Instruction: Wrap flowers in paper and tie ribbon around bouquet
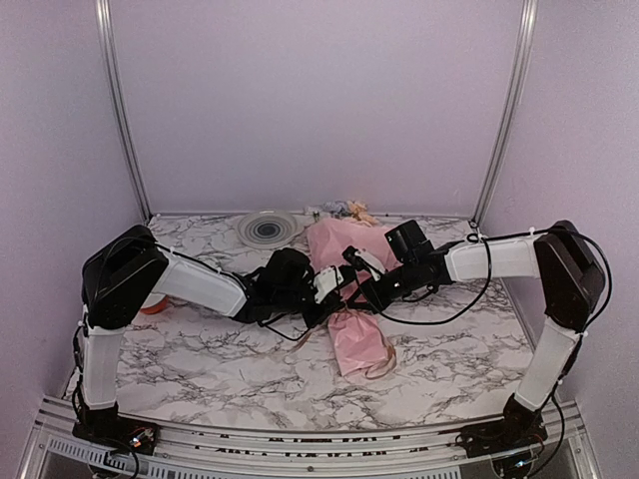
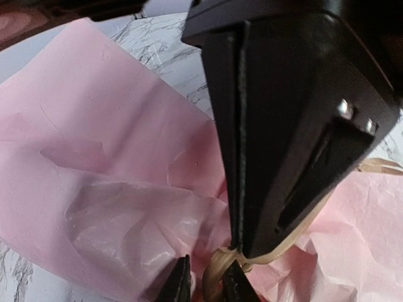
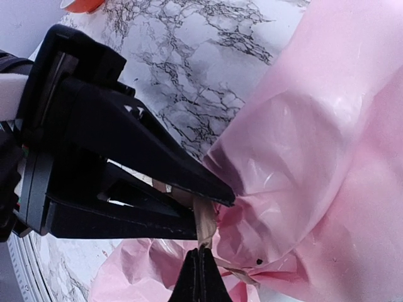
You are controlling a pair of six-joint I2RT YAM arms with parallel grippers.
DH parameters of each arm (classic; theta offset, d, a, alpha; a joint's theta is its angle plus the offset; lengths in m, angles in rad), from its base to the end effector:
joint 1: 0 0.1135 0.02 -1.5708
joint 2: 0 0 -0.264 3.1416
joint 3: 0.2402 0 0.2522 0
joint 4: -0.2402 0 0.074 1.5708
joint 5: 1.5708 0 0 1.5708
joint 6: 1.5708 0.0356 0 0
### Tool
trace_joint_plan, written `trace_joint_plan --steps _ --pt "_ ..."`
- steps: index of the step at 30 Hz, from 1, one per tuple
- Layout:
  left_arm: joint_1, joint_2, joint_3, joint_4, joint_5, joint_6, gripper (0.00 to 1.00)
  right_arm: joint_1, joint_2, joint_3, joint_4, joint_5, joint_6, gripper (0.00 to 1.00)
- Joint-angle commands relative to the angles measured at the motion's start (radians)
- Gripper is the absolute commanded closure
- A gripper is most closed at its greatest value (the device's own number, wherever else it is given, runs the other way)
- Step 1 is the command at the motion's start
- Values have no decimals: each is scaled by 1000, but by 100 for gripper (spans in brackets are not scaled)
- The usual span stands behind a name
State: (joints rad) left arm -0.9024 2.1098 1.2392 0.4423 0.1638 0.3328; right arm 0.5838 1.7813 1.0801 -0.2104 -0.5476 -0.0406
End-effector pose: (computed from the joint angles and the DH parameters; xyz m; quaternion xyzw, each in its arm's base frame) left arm 0.2796 -0.3634 0.1461 0.5216 0.6579 -0.2175 0.4978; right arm 0.2943 0.2166 0.1770 -0.3631 0.8400 0.3301 0.2316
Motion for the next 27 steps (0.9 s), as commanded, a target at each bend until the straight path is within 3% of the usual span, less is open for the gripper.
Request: trace_joint_plan --steps 1,4,8,15,23,27 --pt "-1 -61 -54 27 90 65 75 -16 -2 32 4 11 21 100" --pt "-1 -68 -58 22 178 94 65 -15 1 32 6 21 24 100" --pt "0 -32 -3 -2 165 76 56 -19 1 30 12 24 30 100" --pt "-5 21 87 -75 115 50 67 -21 -5 28 19 21 38 100" --pt "-8 -10 45 -128 217 133 57 -25 -4 28 21 22 41 100" --pt "-10 17 89 -149 180 107 62 -26 -1 30 19 18 43 100"
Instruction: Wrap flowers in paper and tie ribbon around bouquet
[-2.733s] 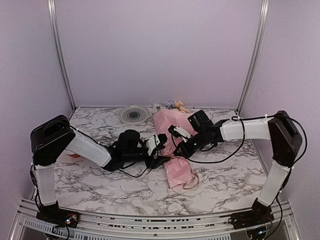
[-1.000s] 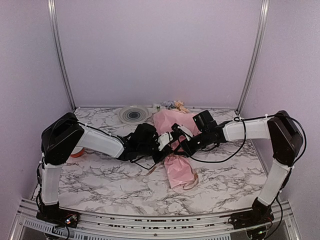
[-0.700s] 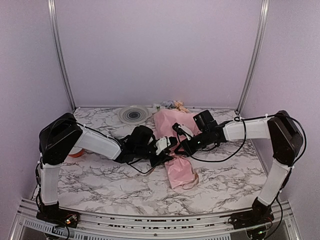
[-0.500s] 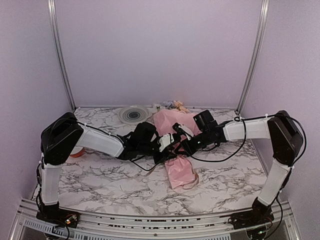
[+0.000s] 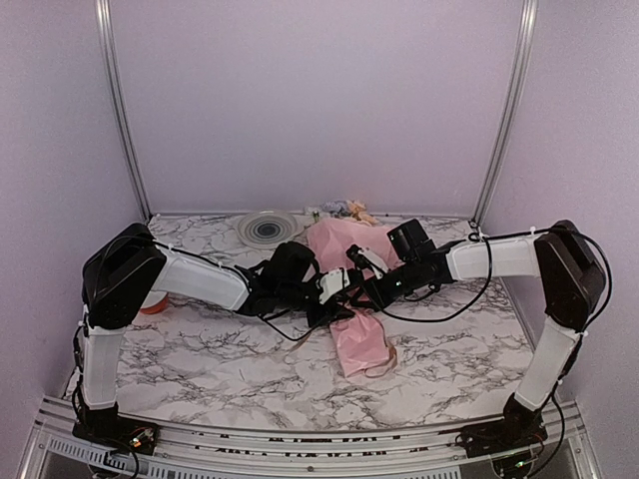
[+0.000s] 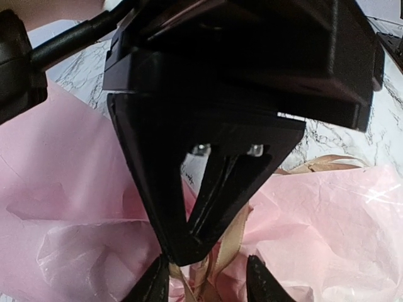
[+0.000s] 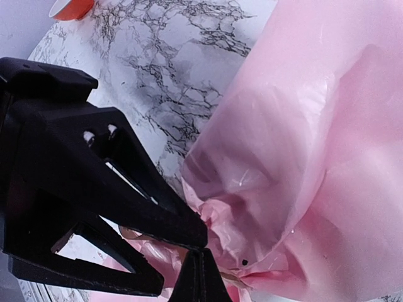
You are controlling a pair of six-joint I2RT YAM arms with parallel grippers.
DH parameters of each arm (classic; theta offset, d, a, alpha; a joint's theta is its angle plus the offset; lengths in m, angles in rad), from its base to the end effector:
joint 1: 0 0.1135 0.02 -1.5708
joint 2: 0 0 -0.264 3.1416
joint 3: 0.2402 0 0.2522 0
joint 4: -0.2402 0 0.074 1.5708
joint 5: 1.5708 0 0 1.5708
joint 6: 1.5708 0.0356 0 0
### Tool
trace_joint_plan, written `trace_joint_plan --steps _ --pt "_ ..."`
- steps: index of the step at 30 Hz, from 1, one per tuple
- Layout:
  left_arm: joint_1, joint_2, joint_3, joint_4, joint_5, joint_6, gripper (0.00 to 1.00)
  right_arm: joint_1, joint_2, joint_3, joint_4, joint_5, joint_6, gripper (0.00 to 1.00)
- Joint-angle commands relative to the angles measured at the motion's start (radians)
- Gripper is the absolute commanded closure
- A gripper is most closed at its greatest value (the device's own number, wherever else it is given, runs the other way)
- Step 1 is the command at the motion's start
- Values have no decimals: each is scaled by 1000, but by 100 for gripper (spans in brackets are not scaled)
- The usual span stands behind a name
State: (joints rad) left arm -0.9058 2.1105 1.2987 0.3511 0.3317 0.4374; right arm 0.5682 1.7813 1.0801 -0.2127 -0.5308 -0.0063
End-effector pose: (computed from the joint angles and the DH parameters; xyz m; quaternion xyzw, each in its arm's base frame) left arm 0.2773 -0.3725 0.1557 0.5897 0.6020 -0.2571 0.4730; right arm 0.2979 0.2116 0.1766 -0.3399 0.8520 0.3248 0.2302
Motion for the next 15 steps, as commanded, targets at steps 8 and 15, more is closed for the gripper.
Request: trace_joint_plan --steps 8,15 --pt "-19 26 55 -146 -37 62 64 -10 -5 30 24 -4 12 100" --pt "-21 45 84 -159 -62 58 63 -10 4 34 22 -10 12 100"
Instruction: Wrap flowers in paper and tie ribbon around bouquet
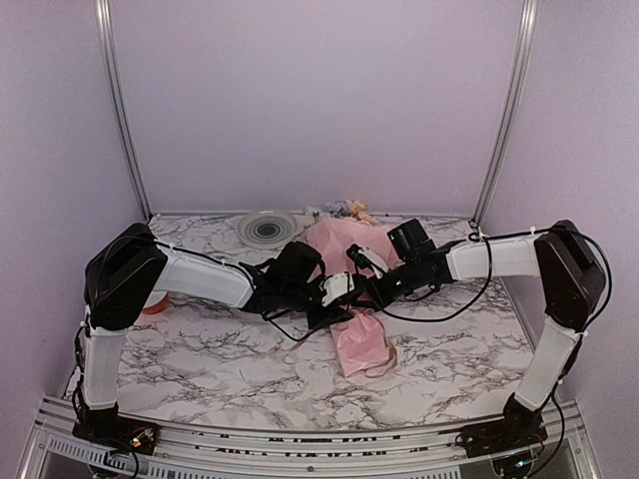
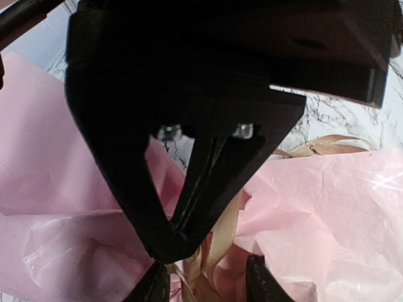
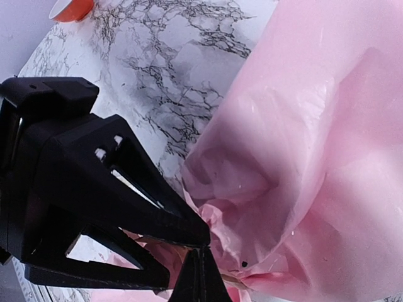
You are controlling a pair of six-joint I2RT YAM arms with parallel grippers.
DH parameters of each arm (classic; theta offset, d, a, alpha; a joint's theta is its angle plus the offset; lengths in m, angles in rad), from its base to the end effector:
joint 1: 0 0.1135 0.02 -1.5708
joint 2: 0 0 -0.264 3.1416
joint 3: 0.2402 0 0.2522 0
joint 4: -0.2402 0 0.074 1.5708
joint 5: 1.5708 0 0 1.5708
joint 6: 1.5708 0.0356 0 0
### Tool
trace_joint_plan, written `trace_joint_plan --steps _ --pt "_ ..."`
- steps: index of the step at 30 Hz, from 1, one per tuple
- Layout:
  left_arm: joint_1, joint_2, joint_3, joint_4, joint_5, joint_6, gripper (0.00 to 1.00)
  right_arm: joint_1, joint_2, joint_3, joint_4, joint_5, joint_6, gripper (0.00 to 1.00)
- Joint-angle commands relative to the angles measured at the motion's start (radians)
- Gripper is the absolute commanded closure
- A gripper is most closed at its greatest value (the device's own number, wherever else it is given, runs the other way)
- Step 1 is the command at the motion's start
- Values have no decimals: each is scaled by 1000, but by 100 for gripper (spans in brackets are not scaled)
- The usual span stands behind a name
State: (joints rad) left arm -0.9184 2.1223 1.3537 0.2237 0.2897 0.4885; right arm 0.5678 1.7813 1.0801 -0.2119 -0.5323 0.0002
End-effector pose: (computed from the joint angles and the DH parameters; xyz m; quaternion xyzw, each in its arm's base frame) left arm 0.2764 -0.3785 0.1552 0.6117 0.6117 -0.2265 0.4476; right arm 0.2980 0.2115 0.1766 -0.3372 0.8528 0.3263 0.2294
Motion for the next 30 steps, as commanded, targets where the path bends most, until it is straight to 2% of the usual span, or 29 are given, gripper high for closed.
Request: trace_joint_plan --steps 1,10,14,21,23,30 --pt "-9 44 42 -32 -50 -1 67 -10 1 33 22 -9 5 100" --pt "-23 30 12 39 -166 -3 75 -11 -8 30 12 -10 -1 100" --pt "-23 37 22 70 -216 -29 83 -11 -5 35 1 -11 -7 100" --pt "-25 33 7 78 -216 -48 88 -10 -11 18 9 -18 1 100" --pt "-25 27 -3 77 -196 -41 86 -10 -11 21 10 -19 3 100" --pt "-18 -32 -41 81 -38 -59 66 -10 -13 19 12 -18 3 100"
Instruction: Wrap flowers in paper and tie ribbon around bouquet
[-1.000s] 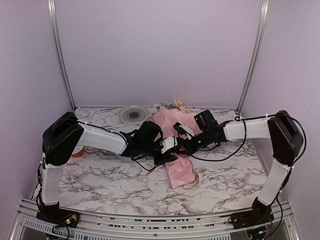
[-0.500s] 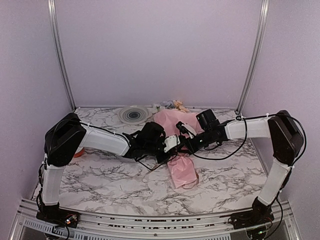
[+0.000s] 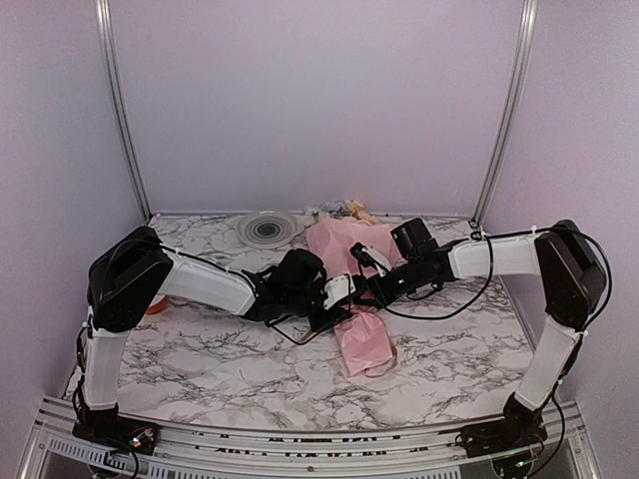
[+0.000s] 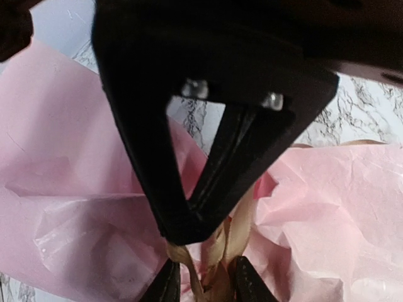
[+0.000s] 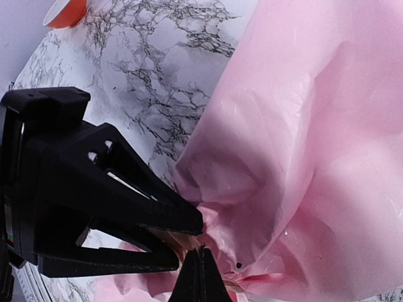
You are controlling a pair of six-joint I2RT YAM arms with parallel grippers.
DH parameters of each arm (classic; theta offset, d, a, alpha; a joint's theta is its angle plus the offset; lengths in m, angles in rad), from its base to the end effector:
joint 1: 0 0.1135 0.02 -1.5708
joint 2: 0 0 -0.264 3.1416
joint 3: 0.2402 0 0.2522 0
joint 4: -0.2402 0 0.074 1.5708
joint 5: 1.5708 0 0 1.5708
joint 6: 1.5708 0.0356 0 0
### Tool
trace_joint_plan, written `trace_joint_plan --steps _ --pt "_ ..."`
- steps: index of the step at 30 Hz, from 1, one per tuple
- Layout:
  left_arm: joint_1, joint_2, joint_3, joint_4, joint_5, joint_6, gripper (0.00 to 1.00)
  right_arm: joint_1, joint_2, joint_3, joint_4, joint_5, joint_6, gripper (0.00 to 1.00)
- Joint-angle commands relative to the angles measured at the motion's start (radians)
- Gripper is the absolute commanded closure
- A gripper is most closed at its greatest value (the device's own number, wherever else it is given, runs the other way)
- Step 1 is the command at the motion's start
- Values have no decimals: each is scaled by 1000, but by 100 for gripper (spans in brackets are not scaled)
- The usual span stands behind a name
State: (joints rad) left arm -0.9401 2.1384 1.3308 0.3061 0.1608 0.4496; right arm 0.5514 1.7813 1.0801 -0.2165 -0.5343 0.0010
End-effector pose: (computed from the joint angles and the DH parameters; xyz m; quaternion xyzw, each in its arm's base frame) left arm 0.2727 -0.3832 0.1481 0.5806 0.6326 -0.1904 0.4759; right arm 0.3011 0.2065 0.1764 -0.3297 0.8562 0.3249 0.2295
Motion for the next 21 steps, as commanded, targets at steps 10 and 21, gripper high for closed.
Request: trace_joint_plan --steps 10,21 --pt "-16 9 31 -17 -74 47 48 5 -15 9 28 -23 11 100" --pt "-34 2 14 35 -147 19 74 4 -17 4 28 -4 16 100"
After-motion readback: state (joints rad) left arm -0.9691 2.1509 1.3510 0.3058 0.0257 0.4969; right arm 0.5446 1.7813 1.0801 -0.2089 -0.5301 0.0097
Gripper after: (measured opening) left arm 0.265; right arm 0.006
